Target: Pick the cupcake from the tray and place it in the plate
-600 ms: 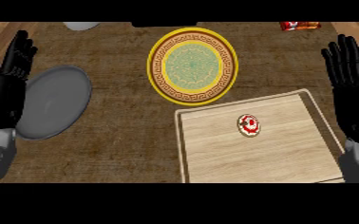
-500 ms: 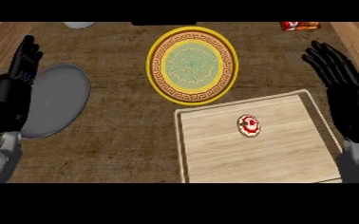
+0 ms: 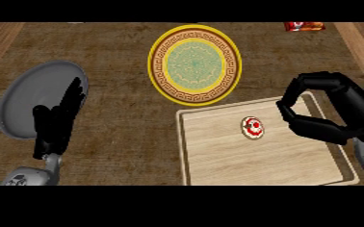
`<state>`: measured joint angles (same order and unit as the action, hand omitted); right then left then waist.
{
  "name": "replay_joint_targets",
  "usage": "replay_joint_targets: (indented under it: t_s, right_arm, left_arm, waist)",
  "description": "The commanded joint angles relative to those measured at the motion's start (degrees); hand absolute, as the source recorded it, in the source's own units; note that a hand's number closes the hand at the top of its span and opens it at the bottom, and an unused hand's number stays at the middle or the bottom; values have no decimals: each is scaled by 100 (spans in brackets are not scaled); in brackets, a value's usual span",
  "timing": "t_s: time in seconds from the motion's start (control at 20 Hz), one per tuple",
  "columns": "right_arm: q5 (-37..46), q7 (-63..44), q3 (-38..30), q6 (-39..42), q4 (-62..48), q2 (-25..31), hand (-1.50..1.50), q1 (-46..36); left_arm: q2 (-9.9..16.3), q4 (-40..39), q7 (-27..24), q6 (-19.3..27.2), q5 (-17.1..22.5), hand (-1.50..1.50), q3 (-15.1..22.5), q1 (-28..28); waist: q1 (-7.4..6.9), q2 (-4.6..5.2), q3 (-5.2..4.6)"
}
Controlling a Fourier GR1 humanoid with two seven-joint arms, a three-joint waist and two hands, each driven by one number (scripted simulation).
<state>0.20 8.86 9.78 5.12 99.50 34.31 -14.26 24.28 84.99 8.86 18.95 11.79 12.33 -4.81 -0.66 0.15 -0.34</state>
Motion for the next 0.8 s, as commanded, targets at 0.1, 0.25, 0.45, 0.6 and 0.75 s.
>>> replay_joint_targets:
  t_s: [0.1,0.25,0.45,0.6,0.75]
  right_arm:
    - [-1590,714,-44,157,-958,-1442,-150,723]
    - [-1786,1666,31,1380,-1402,-1070,-150,594]
    - [-403,2634,227,1827,-2237,-290,-150,310]
    - [523,2416,411,1361,-1924,89,-150,90]
    - [979,1923,416,1185,-1593,381,-150,-223]
  left_arm:
    - [-258,-188,46,9,94,0,64,74]
    - [-602,-378,73,210,-113,0,301,9]
    - [-601,-221,39,173,-222,0,410,287]
    - [-646,-403,-7,145,-170,0,281,82]
    - [-623,-331,269,189,-176,0,220,-98]
  waist:
    - [-13,97,73]
    - [22,35,48]
    - [-37,9,43]
    - [10,-3,33]
    - [48,-18,30]
